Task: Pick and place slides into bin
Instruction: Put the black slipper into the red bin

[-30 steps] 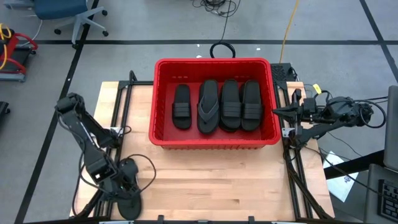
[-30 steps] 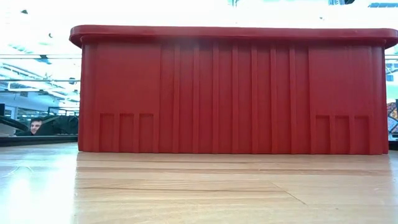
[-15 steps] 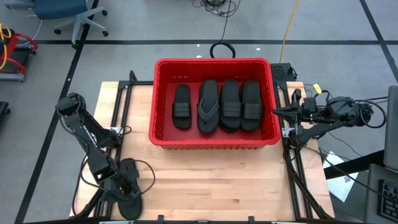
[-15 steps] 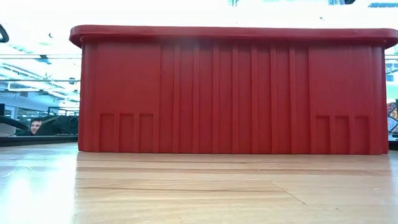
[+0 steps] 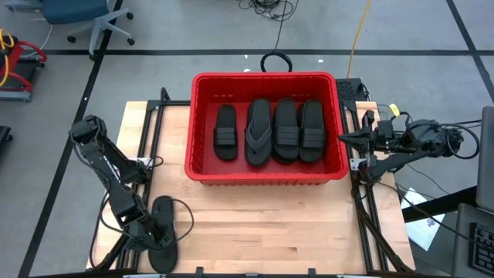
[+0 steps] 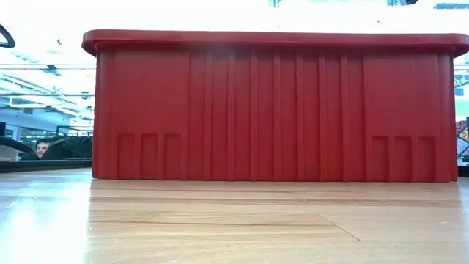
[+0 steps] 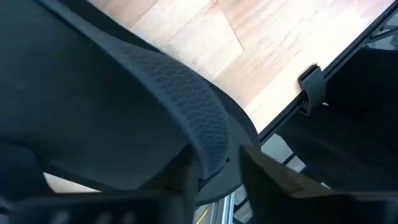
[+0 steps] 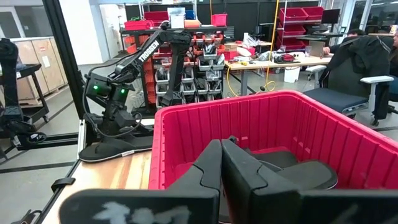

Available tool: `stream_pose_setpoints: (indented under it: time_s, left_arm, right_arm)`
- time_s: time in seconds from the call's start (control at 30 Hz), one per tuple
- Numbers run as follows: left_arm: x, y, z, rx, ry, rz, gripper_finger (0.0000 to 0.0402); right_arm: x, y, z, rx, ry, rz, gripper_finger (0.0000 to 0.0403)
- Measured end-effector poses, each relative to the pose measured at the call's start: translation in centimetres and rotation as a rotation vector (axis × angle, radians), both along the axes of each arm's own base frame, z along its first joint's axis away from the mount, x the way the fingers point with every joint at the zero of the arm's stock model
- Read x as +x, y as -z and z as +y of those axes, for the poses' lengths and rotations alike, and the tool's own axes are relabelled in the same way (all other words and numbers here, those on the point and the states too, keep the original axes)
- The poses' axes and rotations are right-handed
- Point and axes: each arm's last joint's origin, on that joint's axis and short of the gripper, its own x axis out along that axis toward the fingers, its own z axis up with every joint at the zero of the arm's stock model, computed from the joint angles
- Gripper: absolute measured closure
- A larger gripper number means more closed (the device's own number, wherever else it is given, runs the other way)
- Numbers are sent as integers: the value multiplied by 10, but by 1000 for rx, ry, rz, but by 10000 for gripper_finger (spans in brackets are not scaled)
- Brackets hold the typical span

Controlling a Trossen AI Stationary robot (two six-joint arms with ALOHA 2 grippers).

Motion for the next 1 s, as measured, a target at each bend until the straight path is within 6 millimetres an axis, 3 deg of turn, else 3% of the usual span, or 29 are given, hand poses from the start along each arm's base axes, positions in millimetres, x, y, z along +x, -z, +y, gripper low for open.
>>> stream_pose_setpoints:
  time_s: [0.2, 0.37, 0.5, 0.77, 1.0]
  left_arm:
    - [0, 0, 0, 22, 45, -39, 391]
    - [5, -3, -3, -16, 84, -98, 397]
    - [13, -17, -9, -81, 119, -258, 399]
    - [43, -82, -16, -68, 209, -572, 401]
    - [74, -164, 10, 89, 316, -767, 401]
  right_arm:
    - [0, 0, 0, 1, 0, 0, 403]
    - [0, 0, 0, 0, 0, 0, 403]
    - [0, 0, 0, 1, 0, 0, 403]
    - [0, 0, 0, 0, 0, 0, 403]
    - [0, 0, 0, -7, 1, 1, 403]
